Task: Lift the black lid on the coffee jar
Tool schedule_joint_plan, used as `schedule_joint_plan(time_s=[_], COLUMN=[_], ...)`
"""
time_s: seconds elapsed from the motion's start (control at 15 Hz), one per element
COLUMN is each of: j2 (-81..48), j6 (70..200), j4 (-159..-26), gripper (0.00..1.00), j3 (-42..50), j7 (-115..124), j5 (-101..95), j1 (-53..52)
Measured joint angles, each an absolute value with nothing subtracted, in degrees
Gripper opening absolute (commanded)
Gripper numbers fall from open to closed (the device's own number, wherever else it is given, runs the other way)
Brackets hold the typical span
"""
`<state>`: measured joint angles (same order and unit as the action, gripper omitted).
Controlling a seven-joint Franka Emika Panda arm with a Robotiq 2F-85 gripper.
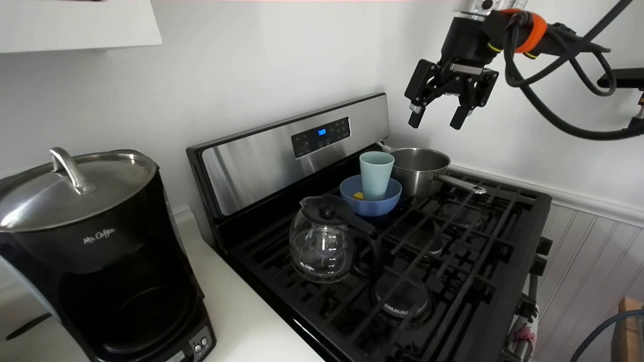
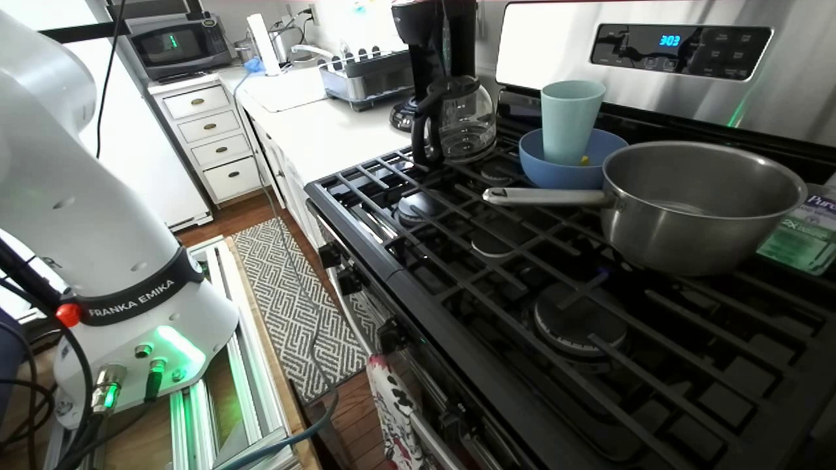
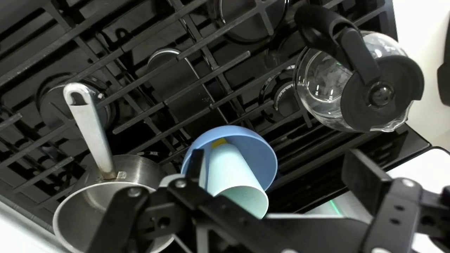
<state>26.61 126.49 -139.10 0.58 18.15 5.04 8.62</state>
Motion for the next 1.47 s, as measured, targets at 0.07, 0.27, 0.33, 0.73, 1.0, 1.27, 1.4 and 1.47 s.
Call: schedule_joint_plan(time_s=[0.07,0.27,0.33,0.73,1.0,1.27,1.4,1.47], j2=[26.0,24.5,24.2,22.6,22.4,22.4,21.9,21.3], j6=[126.9,127.1,127.1,126.9,126.7,128.0,130.1,131.2], j4=[-138.6,-137.7,-137.7,-136.7,-136.3,-136.3,-136.3,-136.1], gripper=[1.00,1.00,1.00,1.00,1.00,1.00,1.00,1.00], j3=[0.1,-1.5,-2.0,-2.8,-2.8,-4.3,-6.0,-6.9], j7=[18.2,18.3,18.3,18.2,18.2,18.4,19.2,20.3], j5=[4.2,2.3,2.0,1.8,1.8,1.8,1.9,1.9], j1=[8.6,8.2,7.9,7.0,7.0,5.4,3.5,2.6])
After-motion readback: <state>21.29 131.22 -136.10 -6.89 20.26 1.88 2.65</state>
